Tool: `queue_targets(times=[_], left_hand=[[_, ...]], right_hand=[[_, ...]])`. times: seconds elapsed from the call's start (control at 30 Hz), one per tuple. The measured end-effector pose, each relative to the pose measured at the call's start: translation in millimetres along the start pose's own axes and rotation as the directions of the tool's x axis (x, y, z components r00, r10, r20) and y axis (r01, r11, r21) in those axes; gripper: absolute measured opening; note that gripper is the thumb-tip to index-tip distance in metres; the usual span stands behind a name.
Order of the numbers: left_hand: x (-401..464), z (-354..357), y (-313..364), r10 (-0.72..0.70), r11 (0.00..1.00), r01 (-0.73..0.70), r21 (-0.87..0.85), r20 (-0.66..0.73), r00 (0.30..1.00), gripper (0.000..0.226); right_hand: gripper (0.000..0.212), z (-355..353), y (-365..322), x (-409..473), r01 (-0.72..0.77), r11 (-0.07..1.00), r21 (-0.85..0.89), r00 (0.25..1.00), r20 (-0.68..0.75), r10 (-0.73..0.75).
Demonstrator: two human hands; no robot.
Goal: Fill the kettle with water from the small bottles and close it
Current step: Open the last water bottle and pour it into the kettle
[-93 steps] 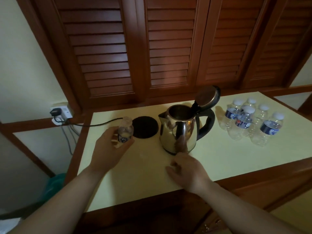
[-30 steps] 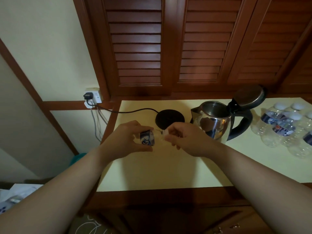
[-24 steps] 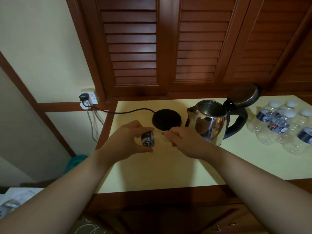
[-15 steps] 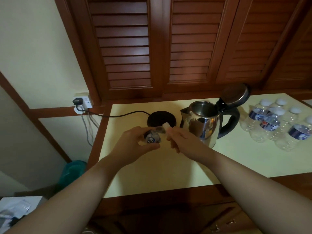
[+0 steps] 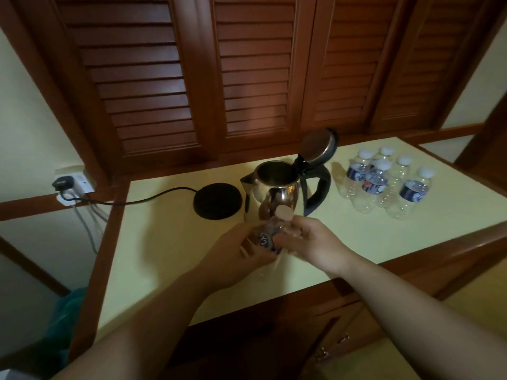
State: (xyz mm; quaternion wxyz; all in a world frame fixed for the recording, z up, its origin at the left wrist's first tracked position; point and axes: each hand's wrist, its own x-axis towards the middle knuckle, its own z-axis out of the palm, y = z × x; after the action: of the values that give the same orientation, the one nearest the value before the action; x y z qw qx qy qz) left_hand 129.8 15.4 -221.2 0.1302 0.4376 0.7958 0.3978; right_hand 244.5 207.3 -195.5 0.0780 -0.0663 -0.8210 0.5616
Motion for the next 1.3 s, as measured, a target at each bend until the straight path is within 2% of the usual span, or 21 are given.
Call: queue_targets(times=[0.07,0.13,0.17,0.2,0.23,0.3,0.37,0.4,0.47,0.6,0.77,1.13,1.3], left_hand=[[4.6,14.8,3.9,0.006,1.000,-0.006,0.006,-0.004,1.000,0.046],[8.8,30.6,6.0,-0.001,1.000,0.001,0.020,-0.010,1.000,0.037],[10.7,38.6,6.5,0.003,1.000,-0.003,0.011,-0.004,1.000,0.033],[13.2,46.0,8.2,0.018,1.000,-0.018,0.002,0.004,1.000,0.031],[16.3,52.8,10.5,0.039,0.999,-0.040,0.007,0.010,0.999,0.029],[25.1,66.0,16.1,0.112,0.991,-0.114,0.072,0.032,0.993,0.028],[35.4,80.1,23.2,0.246,0.944,-0.260,0.203,0.092,0.965,0.028],[41.0,87.9,25.5,0.307,0.908,-0.332,0.257,0.130,0.943,0.025],[50.5,100.5,27.6,0.340,0.877,-0.382,0.291,0.185,0.922,0.029],[58.5,107.3,31.7,0.204,0.894,-0.291,0.340,0.270,0.941,0.054],[59.5,105.0,36.3,0.169,0.859,-0.310,0.408,0.347,0.923,0.057],[55.4,106.1,29.3,0.136,0.922,-0.222,0.316,0.272,0.953,0.054],[56.3,106.1,30.7,0.109,0.939,-0.183,0.292,0.252,0.962,0.050]], right_hand=[[0.032,-17.3,8.0,-6.6,-0.006,0.997,0.077,0.997,-0.082,0.012],[0.076,-37.4,19.6,-13.6,0.010,0.999,0.048,0.984,-0.179,-0.001],[0.087,-48.0,25.0,-17.3,0.021,1.000,0.016,0.973,-0.229,-0.017],[0.090,-58.9,30.2,-21.4,0.017,1.000,-0.012,0.960,-0.281,-0.020],[0.086,-69.8,34.2,-26.3,0.005,1.000,-0.024,0.942,-0.336,-0.013],[0.060,-90.2,42.5,-35.3,-0.042,0.997,-0.060,0.891,-0.453,0.010],[0.033,-107.4,51.0,-41.7,-0.119,0.983,-0.139,0.824,-0.566,0.020],[0.030,-114.8,54.4,-43.9,-0.170,0.969,-0.182,0.788,-0.615,0.023],[0.036,-128.4,62.1,-46.5,-0.265,0.940,-0.214,0.714,-0.699,0.042],[0.043,-145.9,73.4,-45.8,-0.355,0.917,-0.179,0.606,-0.791,0.081],[0.045,-149.1,80.5,-35.8,-0.388,0.912,-0.135,0.560,-0.820,0.117],[0.045,-136.2,84.1,-25.5,-0.407,0.911,-0.062,0.512,-0.842,0.172],[0.077,-123.3,86.1,-34.1,-0.461,0.887,-0.023,0.464,-0.858,0.219]])
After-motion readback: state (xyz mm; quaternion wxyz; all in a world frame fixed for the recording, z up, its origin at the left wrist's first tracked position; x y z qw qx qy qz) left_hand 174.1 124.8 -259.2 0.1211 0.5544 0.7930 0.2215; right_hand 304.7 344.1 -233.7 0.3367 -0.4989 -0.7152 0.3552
